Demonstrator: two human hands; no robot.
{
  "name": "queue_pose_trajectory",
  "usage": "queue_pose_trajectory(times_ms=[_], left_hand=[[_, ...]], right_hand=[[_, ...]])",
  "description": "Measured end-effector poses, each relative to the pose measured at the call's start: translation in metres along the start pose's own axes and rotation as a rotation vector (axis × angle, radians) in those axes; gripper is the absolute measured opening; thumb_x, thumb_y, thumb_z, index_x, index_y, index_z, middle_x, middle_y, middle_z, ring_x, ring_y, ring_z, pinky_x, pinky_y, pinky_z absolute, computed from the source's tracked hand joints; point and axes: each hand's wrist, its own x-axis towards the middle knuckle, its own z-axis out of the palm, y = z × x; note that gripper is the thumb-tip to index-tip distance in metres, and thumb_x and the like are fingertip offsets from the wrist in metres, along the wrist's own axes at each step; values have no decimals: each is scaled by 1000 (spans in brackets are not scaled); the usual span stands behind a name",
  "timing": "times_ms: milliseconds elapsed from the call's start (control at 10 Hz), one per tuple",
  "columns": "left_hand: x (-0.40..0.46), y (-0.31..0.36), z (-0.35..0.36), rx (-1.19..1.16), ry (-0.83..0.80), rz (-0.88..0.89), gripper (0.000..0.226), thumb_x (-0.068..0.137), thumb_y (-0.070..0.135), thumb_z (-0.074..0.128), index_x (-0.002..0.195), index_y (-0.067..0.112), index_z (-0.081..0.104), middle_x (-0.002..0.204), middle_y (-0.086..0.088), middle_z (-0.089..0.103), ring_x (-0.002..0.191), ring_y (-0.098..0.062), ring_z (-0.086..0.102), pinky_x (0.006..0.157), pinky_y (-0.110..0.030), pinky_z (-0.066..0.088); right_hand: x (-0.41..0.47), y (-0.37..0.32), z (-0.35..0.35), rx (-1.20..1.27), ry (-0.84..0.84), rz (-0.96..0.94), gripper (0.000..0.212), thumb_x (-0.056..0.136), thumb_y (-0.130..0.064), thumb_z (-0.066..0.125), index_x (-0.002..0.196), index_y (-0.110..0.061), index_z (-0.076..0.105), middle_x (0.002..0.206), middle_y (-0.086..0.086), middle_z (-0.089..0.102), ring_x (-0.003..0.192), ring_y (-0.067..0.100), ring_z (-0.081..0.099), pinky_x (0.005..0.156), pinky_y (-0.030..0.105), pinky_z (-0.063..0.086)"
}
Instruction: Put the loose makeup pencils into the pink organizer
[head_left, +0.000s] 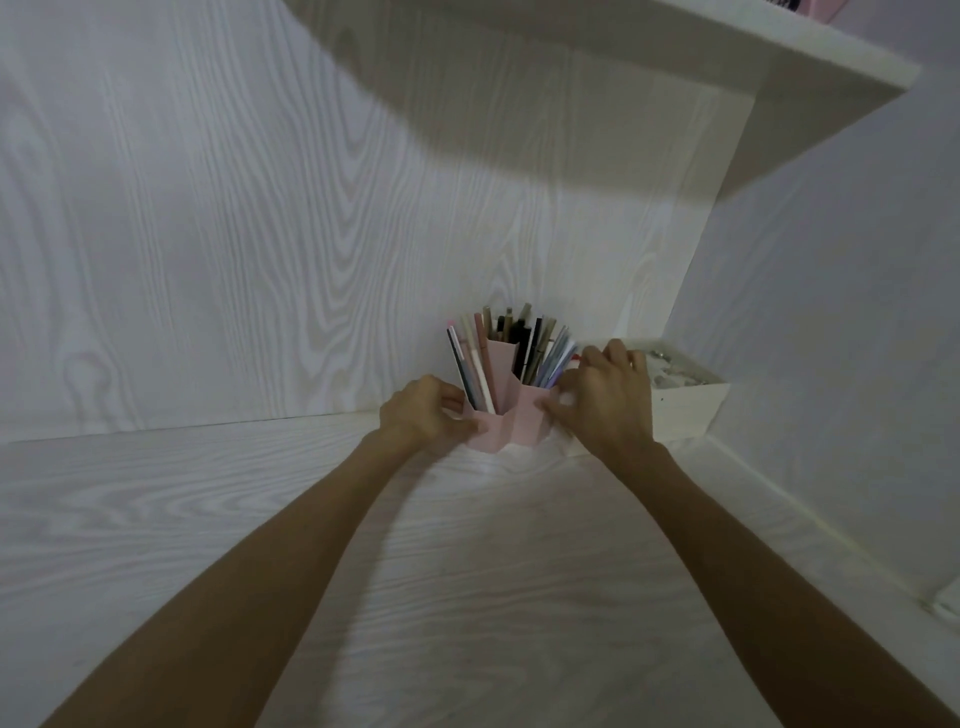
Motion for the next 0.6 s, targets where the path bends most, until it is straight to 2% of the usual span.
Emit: queue_pose_trajectory(times_ms=[400,500,600], left_hand=[[0,2,8,49,-10,-1,49,80,45,71,121,20,65,120,4,66,109,-19,62,90,-36,51],[1,2,6,24,-48,-43,61,77,44,74,129,16,59,125,1,64,112,-19,61,94,-37,50],[-7,-2,1,-84,-18,-132,80,77,44,75,142,10,43,135,-2,57,122,-22,55,102,-39,45]], right_hand=[[-5,-2,1,37,-17,71,39,76,-49,65,92,-14,76,95,8,70,93,27,52,82,37,33],[-5,-2,-2,79,-47,80,43,76,-53,65,98,-18,75,99,8,68,96,27,52,81,36,31],[-15,9,-19,219,8,206,47,77,-57,63,105,-19,73,97,8,69,95,26,54,81,35,35]])
